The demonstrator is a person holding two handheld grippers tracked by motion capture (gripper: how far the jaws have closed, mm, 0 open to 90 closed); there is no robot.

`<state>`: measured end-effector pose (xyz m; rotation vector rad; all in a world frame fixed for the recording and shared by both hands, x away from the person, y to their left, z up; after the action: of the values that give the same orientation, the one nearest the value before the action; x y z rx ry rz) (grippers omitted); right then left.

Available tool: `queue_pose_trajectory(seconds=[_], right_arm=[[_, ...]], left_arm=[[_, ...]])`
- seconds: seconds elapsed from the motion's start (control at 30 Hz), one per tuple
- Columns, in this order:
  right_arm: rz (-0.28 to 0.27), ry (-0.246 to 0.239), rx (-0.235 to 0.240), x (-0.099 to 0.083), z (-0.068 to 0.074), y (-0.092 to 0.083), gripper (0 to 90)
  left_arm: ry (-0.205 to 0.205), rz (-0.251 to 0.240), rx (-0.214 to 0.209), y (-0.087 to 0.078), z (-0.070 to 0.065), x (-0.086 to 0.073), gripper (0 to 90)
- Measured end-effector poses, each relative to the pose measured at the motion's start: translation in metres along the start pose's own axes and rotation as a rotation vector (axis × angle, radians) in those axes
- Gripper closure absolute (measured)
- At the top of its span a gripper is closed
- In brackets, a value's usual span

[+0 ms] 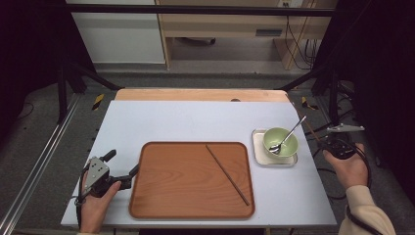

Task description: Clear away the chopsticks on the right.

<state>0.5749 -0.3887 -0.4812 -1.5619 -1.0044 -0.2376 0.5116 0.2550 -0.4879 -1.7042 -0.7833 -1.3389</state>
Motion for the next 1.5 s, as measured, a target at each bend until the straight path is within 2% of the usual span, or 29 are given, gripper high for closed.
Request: queue_pose_trajectory(seconds=[0.03, 0.13, 0.27, 0.37, 0.4, 0.47, 0.57, 0.7, 0.8, 1.0, 1.23, 1.5], right_arm=[[-0.002, 0.017, -0.014, 0.002, -0.001, -0.003, 84.5], [-0.007, 0.028, -0.053, 0.009, -0.006, -0.013, 84.5], [-0.036, 0.046, -0.073, 0.022, -0.005, -0.028, 84.6], [-0.064, 0.043, -0.074, 0.033, 0.001, -0.044, 84.6], [-0.075, 0.055, -0.072, 0.037, 0.005, -0.050, 84.5], [-0.093, 0.042, -0.063, 0.044, 0.014, -0.062, 84.5], [-0.107, 0.029, -0.041, 0.054, 0.034, -0.077, 84.5], [-0.116, -0.009, -0.003, 0.066, 0.069, -0.089, 84.6], [-0.109, -0.032, 0.037, 0.073, 0.098, -0.093, 84.6], [-0.078, -0.048, 0.131, 0.078, 0.154, -0.095, 84.6], [-0.027, -0.085, 0.229, 0.070, 0.212, -0.088, 84.6], [0.013, -0.100, 0.307, 0.049, 0.261, -0.084, 84.5]], left_arm=[[-0.003, -0.002, 0.002, -0.001, 0.001, 0.000, 2.8], [-0.008, -0.010, 0.003, -0.002, 0.001, 0.001, 2.8], [-0.010, -0.018, -0.001, -0.002, 0.001, 0.003, 2.7], [0.002, -0.018, -0.007, -0.002, 0.000, 0.003, 2.7], [0.003, -0.019, -0.007, -0.002, -0.001, 0.003, 2.7], [0.002, -0.019, -0.010, -0.003, 0.000, 0.003, 2.6], [-0.010, -0.026, -0.009, -0.005, 0.001, 0.003, 2.6], [-0.016, -0.044, -0.002, -0.008, 0.003, 0.007, 2.6], [-0.024, -0.048, 0.000, -0.009, 0.004, 0.007, 2.7], [-0.020, -0.046, -0.012, -0.008, 0.001, 0.007, 2.7], [-0.032, -0.050, -0.018, -0.008, 0.001, 0.007, 2.7], [-0.034, -0.054, -0.024, -0.007, -0.001, 0.008, 2.7]])
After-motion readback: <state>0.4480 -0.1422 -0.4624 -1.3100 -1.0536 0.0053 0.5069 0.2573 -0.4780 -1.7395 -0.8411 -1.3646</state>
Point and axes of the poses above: each handheld gripper's, and its own axes: y roughly forward along the jaws, x roughly out of its top, z roughly to its left, the point moved 10 cm from there along y, roughly forward along the jaws, and after that the axes turned 12 degrees about -y, right-handed, at the moved point
